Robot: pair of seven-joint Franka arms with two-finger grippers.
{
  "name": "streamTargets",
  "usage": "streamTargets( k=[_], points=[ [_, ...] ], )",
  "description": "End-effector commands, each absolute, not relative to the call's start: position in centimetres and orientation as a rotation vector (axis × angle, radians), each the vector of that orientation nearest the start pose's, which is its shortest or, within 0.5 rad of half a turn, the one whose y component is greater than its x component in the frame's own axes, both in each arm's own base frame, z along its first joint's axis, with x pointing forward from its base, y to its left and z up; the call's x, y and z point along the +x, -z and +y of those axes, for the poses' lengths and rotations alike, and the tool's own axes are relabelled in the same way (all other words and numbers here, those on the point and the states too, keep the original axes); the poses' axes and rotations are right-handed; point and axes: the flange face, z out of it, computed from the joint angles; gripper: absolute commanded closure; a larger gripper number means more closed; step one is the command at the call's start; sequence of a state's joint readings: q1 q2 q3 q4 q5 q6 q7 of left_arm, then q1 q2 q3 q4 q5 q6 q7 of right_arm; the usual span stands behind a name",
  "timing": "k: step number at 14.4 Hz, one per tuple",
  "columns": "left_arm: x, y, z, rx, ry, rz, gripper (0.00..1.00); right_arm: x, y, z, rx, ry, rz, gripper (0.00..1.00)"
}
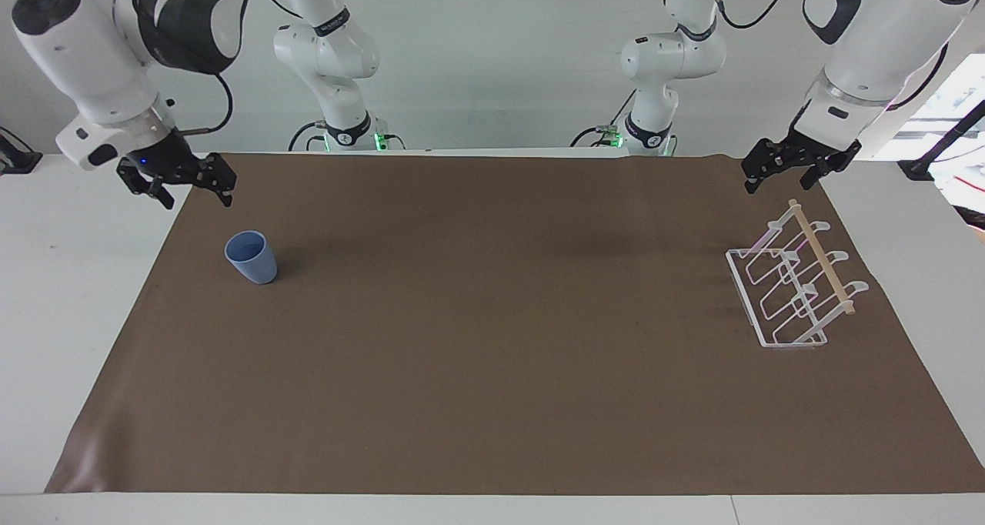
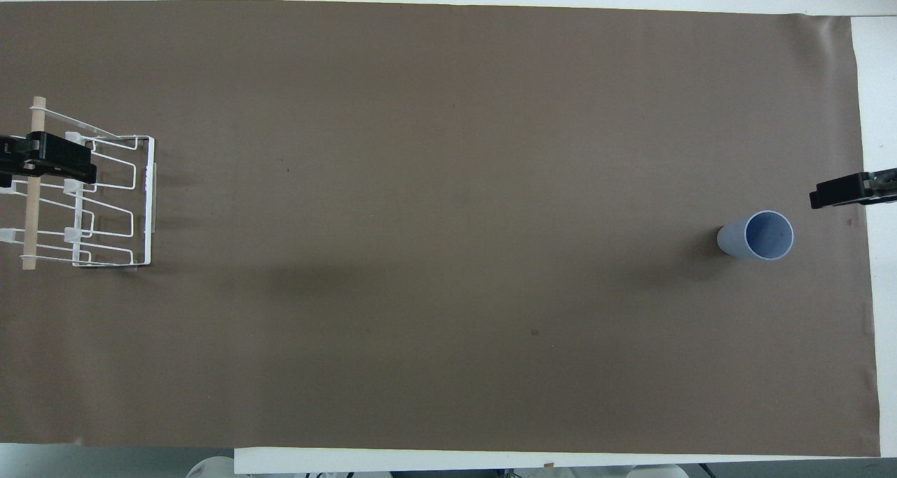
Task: Hang cup on cup holder
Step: 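Lower the right gripper into the blue cup rim and grasp it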
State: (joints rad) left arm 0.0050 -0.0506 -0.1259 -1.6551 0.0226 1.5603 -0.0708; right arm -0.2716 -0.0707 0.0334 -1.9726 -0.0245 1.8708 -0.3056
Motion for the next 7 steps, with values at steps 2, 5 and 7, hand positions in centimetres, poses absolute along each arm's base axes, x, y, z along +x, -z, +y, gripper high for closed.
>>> streamTargets(
  k=[2,5,7],
  points=[
    [52.8,-61.1,-6.1,-3.086,-0.074,0.080,0.00,49.6,-41.4,-15.7,-3.139,-0.096,-0.131,0.00],
    [52.8,-61.1,-6.1,-3.086,-0.074,0.080,0.00,49.3,-39.6,-15.5,-3.125,-0.142,-0.140,0.00],
    [52.8,-61.0,-6.1,-3.086,-0.076,0.080,0.00,48.8,-38.6,-15.2,-3.116,-0.165,-0.192,0.00]
  ],
)
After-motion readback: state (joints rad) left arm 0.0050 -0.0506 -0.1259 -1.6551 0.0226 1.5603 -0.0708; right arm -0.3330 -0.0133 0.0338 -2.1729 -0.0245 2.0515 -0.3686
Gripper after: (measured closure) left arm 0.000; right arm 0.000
